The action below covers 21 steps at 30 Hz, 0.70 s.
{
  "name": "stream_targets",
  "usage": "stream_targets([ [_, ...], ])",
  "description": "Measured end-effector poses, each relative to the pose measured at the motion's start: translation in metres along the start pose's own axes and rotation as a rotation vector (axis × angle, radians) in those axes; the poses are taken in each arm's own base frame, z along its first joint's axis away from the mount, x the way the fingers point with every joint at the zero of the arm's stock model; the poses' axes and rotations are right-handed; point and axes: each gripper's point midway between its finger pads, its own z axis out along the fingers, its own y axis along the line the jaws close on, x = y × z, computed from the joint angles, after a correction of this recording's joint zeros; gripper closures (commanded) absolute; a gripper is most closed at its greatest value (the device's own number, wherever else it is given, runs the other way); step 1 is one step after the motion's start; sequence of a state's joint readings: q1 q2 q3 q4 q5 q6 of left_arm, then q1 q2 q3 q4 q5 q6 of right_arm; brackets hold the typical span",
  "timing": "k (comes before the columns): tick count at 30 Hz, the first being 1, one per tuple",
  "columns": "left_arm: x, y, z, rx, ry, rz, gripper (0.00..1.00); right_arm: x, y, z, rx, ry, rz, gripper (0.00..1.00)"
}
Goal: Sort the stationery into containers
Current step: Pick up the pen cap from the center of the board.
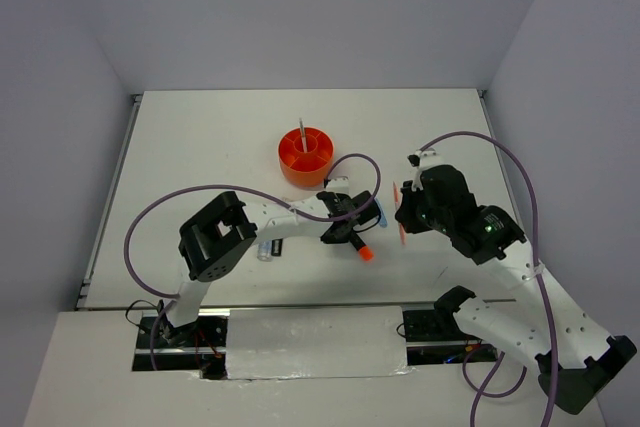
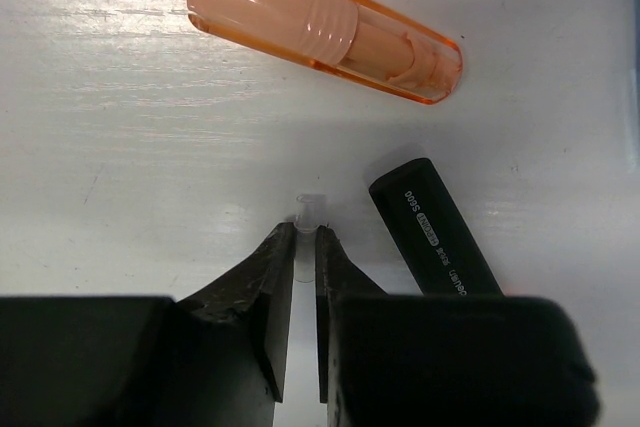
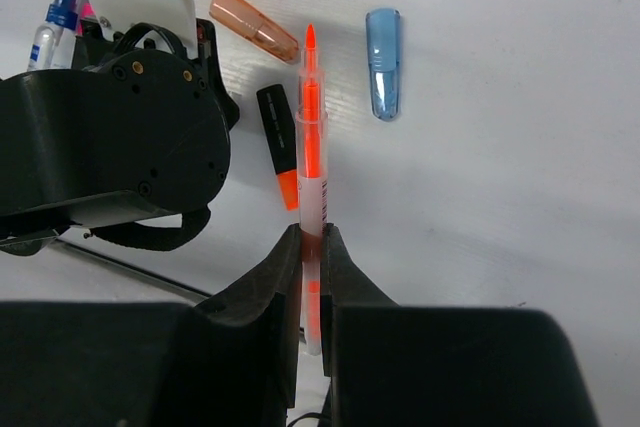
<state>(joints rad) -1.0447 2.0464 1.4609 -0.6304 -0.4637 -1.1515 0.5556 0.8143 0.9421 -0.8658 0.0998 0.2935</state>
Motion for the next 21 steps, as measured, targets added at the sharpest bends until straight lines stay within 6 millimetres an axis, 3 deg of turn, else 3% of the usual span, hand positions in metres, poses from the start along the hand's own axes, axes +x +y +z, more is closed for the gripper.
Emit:
stream_targets([
  [3, 0.000, 0.000, 0.000, 0.001, -0.001, 0.001, 1.00, 0.000, 0.002, 0.000, -0.010, -0.002, 0.000, 1.00],
  [8, 0.001, 0.005, -0.004, 0.027, -0.015, -0.012, 1.00, -0.001, 0.008, -0.001, -0.049, -0.013, -0.001, 1.00],
  [11, 0.004, 0.025, -0.016, 0.028, -0.017, 0.008, 1.00, 0.001, 0.014, 0.001, -0.094, -0.034, 0.001, 1.00],
  [14, -0.016, 0.035, -0.051, 0.096, -0.067, 0.013, 1.00, 0.004, 0.023, 0.004, -0.161, -0.070, 0.009, 1.00],
  [18, -0.076, 0.027, -0.127, 0.308, -0.232, -0.055, 1.00, 0.010, 0.043, 0.012, -0.296, -0.142, 0.049, 1.00],
  [21, -0.115, 0.034, -0.178, 0.462, -0.367, -0.109, 0.99, 0.015, 0.065, 0.019, -0.442, -0.194, 0.094, 1.00],
])
